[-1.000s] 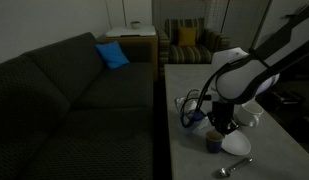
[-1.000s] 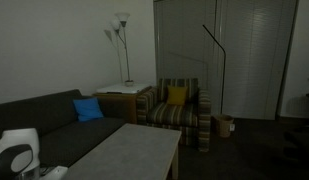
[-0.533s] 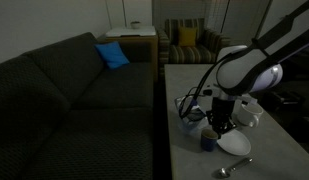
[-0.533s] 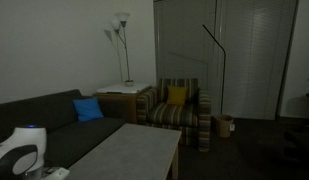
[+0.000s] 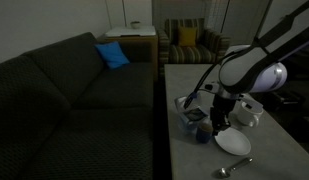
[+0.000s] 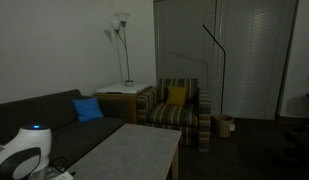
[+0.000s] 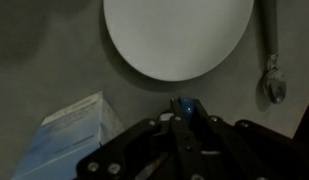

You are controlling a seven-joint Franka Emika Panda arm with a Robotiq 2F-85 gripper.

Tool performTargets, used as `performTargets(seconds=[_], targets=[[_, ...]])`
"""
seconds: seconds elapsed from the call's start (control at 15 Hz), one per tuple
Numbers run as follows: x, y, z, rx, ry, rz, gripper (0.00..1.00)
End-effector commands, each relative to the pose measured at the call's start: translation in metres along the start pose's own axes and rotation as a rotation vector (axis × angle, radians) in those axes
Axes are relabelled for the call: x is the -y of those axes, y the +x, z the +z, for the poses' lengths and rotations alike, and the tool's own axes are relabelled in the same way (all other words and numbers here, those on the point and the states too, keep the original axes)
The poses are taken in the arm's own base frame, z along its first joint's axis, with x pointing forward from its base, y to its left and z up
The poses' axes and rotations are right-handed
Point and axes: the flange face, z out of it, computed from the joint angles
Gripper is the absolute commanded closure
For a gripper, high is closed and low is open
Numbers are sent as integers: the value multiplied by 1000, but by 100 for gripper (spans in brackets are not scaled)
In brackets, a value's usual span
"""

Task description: Put the mug at the right edge of the box

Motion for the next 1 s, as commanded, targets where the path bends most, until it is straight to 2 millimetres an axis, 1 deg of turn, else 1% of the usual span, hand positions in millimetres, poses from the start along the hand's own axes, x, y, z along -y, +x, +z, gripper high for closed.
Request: performTargets(seconds=[0.0,0.6,0.93], targets=[[6,-6,-7,0,-52,168,97],[9,-16,-8,44,-181,519,97],[8,-17,-6,75,-197,630,97]])
